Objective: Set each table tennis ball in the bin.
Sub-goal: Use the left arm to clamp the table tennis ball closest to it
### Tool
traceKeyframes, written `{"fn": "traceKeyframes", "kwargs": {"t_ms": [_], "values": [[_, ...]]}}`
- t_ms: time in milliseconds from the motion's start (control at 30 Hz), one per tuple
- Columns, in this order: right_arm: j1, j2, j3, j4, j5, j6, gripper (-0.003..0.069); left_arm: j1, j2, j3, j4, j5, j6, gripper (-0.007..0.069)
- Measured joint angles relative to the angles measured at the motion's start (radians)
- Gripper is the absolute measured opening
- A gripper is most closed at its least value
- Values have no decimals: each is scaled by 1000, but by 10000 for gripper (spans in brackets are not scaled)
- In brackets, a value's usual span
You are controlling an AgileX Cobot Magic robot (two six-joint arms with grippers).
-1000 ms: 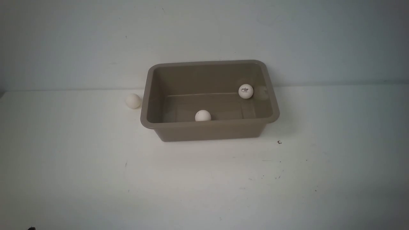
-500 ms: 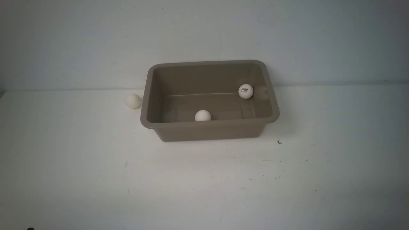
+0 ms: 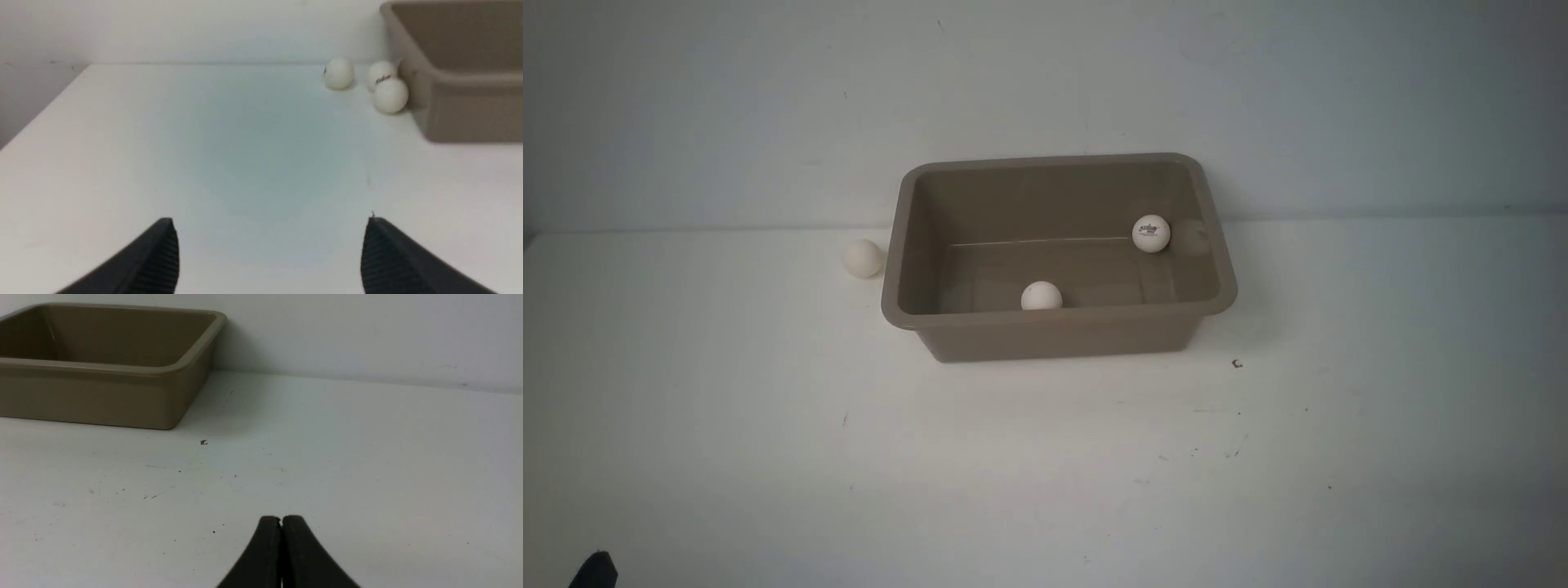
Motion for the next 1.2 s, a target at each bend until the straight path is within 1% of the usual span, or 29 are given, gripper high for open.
{"fn": "traceKeyframes", "kwargs": {"t_ms": [233,367,633,833,1033,1100,1133,1167,1200], "values": [[0,0,0,0,0,0,-18,0,0,0,-307,-63,-23,541],[0,0,0,0,0,0,-18,0,0,0,-410,-65,-23,541],[0,0,0,0,0,0,-18,0,0,0,-461,-67,-24,541],[0,0,0,0,0,0,-18,0,0,0,-561,-66,-22,541],[0,0,0,0,0,0,-18,0,0,-1,-587,-58,60,541],[0,0,0,0,0,0,-18,0,0,-28,-593,-18,123,541],[0,0,0,0,0,0,-18,0,0,-28,-595,-18,123,541],[0,0,0,0,0,0,-18,0,0,-76,-597,15,188,541],[0,0,0,0,0,0,-18,0,0,-105,-598,37,223,541]]}}
